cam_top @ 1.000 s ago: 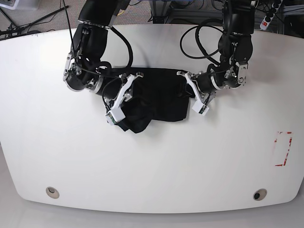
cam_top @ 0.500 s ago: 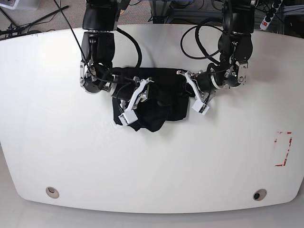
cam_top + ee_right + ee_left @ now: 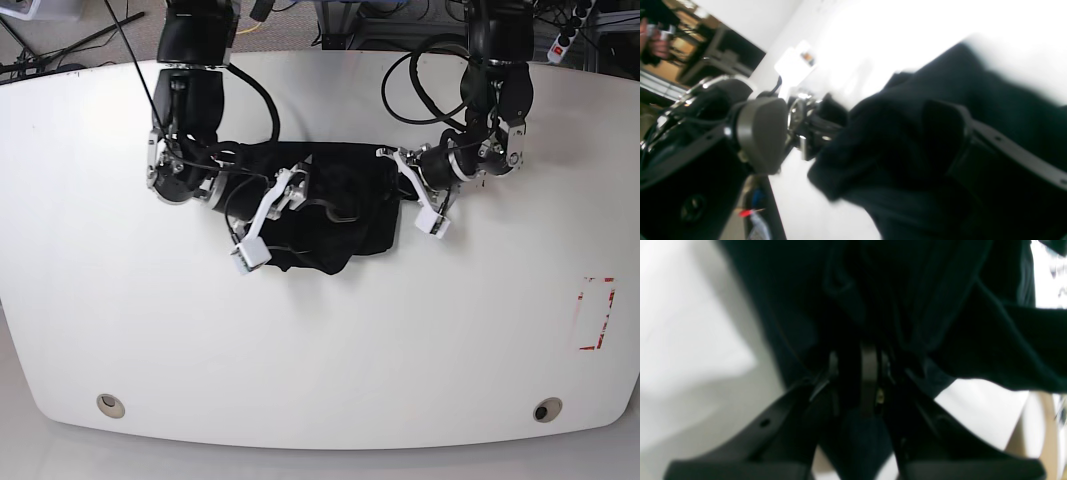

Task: Fold the T-shirt properly
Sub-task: 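Lay the folded shirt down and open both grippers, pulling them apart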

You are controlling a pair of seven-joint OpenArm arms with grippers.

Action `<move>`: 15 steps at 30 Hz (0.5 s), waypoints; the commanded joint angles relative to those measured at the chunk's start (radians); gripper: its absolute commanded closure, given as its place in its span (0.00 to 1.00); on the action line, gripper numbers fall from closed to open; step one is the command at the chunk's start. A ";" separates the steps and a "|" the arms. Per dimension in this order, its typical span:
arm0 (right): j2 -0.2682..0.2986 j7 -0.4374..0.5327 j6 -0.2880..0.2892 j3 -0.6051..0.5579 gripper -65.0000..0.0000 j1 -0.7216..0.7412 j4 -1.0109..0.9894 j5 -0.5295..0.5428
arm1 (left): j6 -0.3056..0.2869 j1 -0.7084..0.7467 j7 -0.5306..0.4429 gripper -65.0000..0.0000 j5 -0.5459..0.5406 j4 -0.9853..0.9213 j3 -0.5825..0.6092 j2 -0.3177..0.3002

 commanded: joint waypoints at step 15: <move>0.167 0.028 0.009 -0.007 0.42 -0.106 0.040 0.121 | -0.001 0.122 -0.010 0.90 -0.143 0.279 -0.161 -0.181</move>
